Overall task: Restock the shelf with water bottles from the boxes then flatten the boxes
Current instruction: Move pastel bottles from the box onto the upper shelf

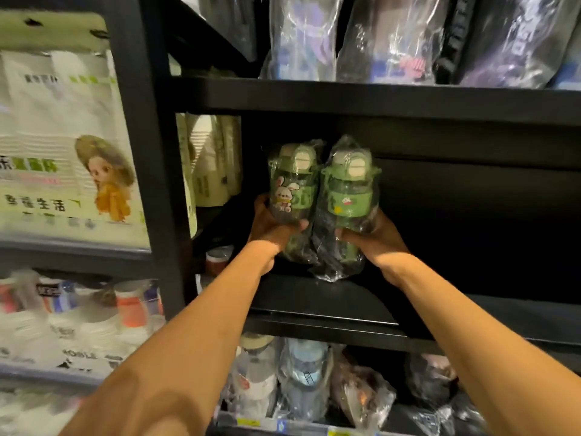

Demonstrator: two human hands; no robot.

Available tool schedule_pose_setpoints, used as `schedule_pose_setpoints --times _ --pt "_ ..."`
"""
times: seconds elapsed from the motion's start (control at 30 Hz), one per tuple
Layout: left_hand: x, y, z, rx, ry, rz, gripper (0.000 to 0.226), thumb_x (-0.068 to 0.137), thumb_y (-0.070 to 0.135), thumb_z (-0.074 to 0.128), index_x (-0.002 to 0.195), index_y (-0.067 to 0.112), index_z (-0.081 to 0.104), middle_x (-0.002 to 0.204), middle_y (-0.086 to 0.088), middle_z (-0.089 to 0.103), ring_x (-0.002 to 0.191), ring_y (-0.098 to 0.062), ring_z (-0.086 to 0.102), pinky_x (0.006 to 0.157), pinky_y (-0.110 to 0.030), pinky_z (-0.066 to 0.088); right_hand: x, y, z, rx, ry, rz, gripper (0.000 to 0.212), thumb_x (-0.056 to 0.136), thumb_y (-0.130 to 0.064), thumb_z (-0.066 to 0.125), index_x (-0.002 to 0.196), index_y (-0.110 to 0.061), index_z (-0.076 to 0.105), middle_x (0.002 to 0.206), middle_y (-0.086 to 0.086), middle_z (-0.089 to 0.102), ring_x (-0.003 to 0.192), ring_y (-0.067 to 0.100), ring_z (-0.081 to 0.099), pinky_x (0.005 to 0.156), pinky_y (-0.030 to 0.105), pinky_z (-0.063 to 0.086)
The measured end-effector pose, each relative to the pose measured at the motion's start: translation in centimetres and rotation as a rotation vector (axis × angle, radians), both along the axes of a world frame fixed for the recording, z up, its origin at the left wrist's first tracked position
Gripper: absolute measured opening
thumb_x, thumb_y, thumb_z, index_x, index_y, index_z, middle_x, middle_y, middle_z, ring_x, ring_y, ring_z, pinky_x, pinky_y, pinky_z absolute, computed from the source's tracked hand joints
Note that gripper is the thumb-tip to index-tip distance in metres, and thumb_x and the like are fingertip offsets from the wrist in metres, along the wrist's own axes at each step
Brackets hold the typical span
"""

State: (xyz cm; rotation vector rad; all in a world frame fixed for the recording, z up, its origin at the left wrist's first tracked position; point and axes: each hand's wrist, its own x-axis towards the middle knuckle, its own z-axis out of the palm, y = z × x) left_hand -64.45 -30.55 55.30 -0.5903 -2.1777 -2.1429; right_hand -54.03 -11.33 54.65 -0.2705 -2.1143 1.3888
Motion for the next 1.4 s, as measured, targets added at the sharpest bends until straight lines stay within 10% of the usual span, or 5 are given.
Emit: schedule_pose_setpoints --times 0.53,0.73,0.93,1.23,1.4 --pt "-5.3 1.8 -2.0 0.008 0.173 -0.035 0.092 0.071 0.016 0.095 0.148 0.018 0.044 0.136 0.000 0.063 0.123 -0.016 0.061 0.103 -0.040 0.053 -4.5 3.3 -1.6 0.095 0.094 -0.045 0.080 0.073 -0.034 0.093 0.141 -0.021 0.053 0.125 -0.006 0.069 0.113 0.007 0.067 0.099 0.034 0.055" --pt "-5.9 1.8 -2.4 -0.023 0.206 -0.039 0.083 0.072 0.019 0.094 0.141 0.018 0.048 0.127 0.007 0.066 0.116 -0.009 0.064 0.104 -0.042 0.054 -4.3 3.7 -1.7 0.096 0.095 -0.114 0.070 0.079 -0.021 0.090 0.138 -0.016 0.052 0.103 -0.016 0.062 0.086 -0.006 0.059 0.066 0.000 0.043" --pt "-5.4 1.7 -2.6 -0.041 0.202 -0.030 0.084 0.072 0.018 0.093 0.142 0.018 0.047 0.125 0.010 0.065 0.117 -0.009 0.063 0.106 -0.042 0.052 -4.2 3.6 -2.0 0.016 0.054 -0.046 0.070 0.076 -0.025 0.092 0.135 -0.021 0.056 0.120 -0.005 0.072 0.111 0.013 0.070 0.097 0.035 0.057" --pt "0.5 -2.0 0.6 -0.396 0.369 0.218 0.087 0.081 0.043 0.085 0.153 0.018 0.042 0.151 -0.011 0.046 0.139 -0.029 0.043 0.115 -0.040 0.039 1.3 1.4 2.2 0.026 -0.117 -0.178 0.105 0.077 -0.041 0.089 0.160 -0.014 0.030 0.156 0.004 0.048 0.142 0.022 0.047 0.112 0.032 0.041" --pt "8.0 -6.1 1.4 -0.640 0.354 0.168 0.042 0.094 0.046 0.070 0.113 0.012 0.054 0.099 -0.003 0.052 0.107 -0.028 0.049 0.087 -0.038 0.042 9.0 -1.8 2.5 0.217 -0.214 -0.235 0.082 0.088 -0.053 0.075 0.154 -0.020 0.040 0.135 0.001 0.058 0.118 0.023 0.063 0.087 0.037 0.054"
